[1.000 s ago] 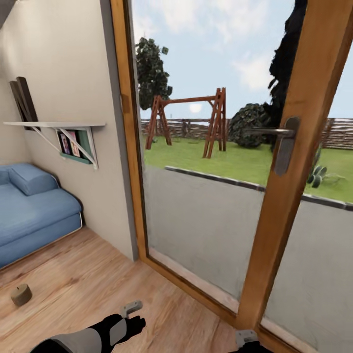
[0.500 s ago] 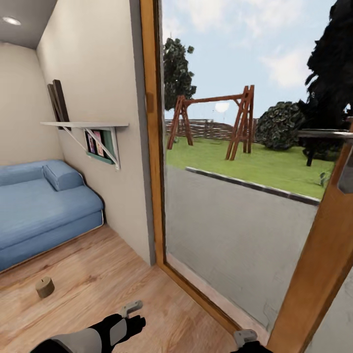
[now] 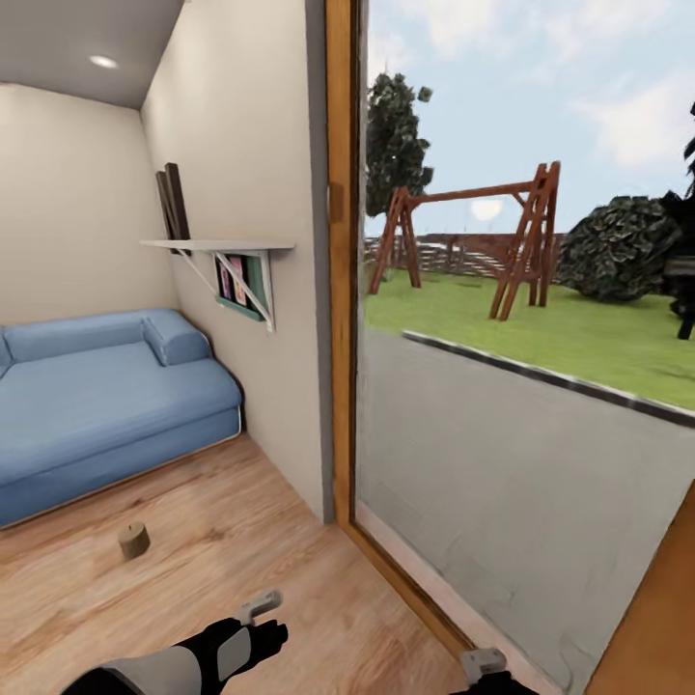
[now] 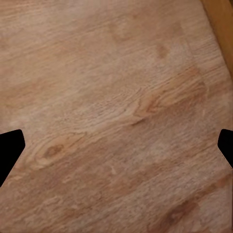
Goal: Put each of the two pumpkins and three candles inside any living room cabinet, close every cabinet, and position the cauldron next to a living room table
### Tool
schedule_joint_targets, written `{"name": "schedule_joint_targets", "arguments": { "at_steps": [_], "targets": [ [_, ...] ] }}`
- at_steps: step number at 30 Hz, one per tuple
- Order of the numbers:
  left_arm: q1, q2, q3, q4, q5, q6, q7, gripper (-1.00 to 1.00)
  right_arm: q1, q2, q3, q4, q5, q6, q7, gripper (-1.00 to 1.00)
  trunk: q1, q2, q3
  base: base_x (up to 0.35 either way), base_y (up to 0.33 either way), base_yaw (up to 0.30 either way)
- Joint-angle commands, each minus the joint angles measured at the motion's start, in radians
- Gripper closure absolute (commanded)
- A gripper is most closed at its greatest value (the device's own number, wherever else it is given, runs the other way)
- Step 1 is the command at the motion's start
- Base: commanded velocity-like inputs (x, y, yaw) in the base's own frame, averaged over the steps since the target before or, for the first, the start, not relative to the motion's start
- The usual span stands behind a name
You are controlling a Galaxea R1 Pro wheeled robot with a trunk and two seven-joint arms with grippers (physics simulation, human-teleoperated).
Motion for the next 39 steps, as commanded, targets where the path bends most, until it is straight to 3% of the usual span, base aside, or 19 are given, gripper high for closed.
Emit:
{"name": "schedule_joint_targets", "arguments": {
  "at_steps": [1,13,20,39],
  "targets": [
    [-0.001,-0.001,-0.008,0.002,0.009,0.002,0.002,-1.00,0.000,0.000,0.008,-0.003,-0.010,0.006,-0.004,-1.00,0.000,-0.001,-0.001,0.126,-0.261,0.283],
    [-0.001,-0.001,-0.008,0.002,0.009,0.001,0.002,-1.00,0.000,0.000,0.008,-0.003,-0.010,0.006,-0.003,-1.00,0.000,-0.001,-0.001,0.149,-0.247,0.244],
    [-0.001,-0.001,-0.008,0.001,0.009,0.000,0.002,-1.00,0.000,0.000,0.008,-0.003,-0.010,0.006,-0.003,-1.00,0.000,-0.001,-0.001,0.029,-0.036,0.081],
    [-0.001,0.000,-0.007,0.001,0.009,0.001,0.002,-1.00,0.000,0.000,0.008,-0.003,-0.010,0.006,-0.003,-1.00,0.000,-0.001,0.000,0.001,-0.001,0.275]
  ]
}}
